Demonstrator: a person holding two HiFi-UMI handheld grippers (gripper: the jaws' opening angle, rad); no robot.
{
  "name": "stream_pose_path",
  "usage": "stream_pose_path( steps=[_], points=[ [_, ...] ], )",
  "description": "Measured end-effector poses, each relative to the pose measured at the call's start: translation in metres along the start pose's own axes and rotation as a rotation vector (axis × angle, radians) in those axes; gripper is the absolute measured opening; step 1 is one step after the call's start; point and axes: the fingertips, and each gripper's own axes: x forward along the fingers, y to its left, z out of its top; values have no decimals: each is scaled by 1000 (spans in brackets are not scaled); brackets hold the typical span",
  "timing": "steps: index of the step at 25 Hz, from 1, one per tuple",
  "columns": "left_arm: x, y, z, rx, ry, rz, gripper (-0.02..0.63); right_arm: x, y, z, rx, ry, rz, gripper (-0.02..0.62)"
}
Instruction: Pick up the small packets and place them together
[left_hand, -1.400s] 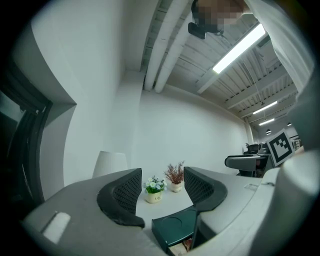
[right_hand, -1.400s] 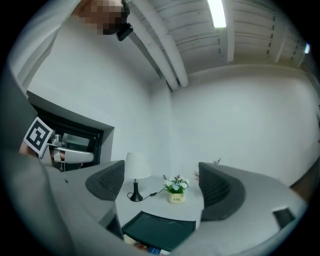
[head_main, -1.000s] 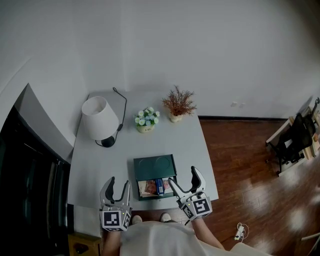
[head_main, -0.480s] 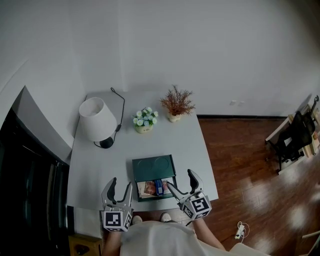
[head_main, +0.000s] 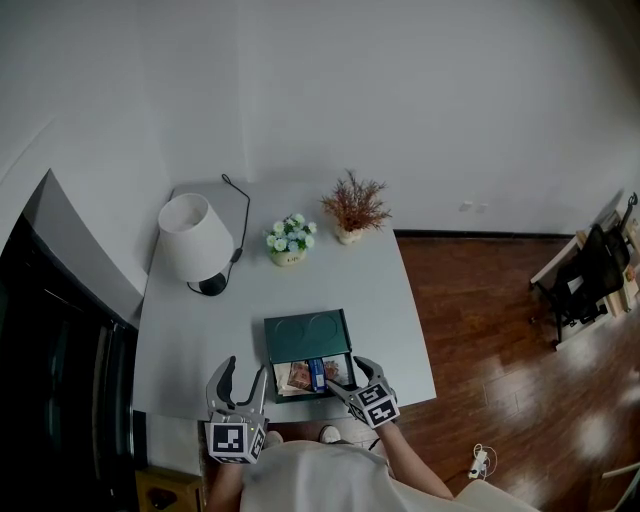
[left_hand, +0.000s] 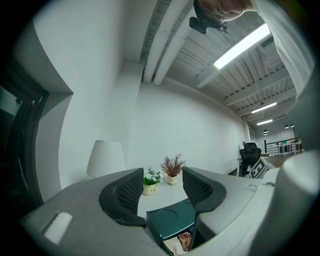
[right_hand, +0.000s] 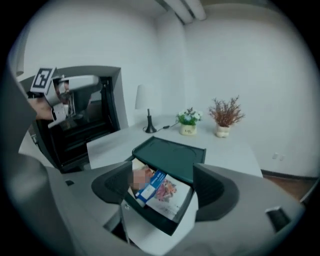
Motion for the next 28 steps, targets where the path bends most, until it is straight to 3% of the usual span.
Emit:
stream_pose_path(
  steps=[7, 8, 9, 15, 20, 28],
  points=[
    [-4, -3, -4, -3, 11, -4, 232, 50, 9, -49, -206, 251, 81, 368],
    [-4, -4, -4, -3, 12, -3, 232, 55, 9, -53, -222, 276, 83, 305],
    [-5, -3, -5, -4, 13, -1, 232, 60, 8, -57, -237, 300, 82, 291],
    [-8, -1, -5, -10, 11, 17, 232, 83, 7, -81, -290, 434, 76, 291],
    [-11, 3, -6, -24, 11, 30, 232, 86, 11, -85, -330, 459, 47, 209],
    [-12, 3, -11, -43, 17, 29, 232, 75, 12, -78, -293, 405, 9, 97]
  ],
)
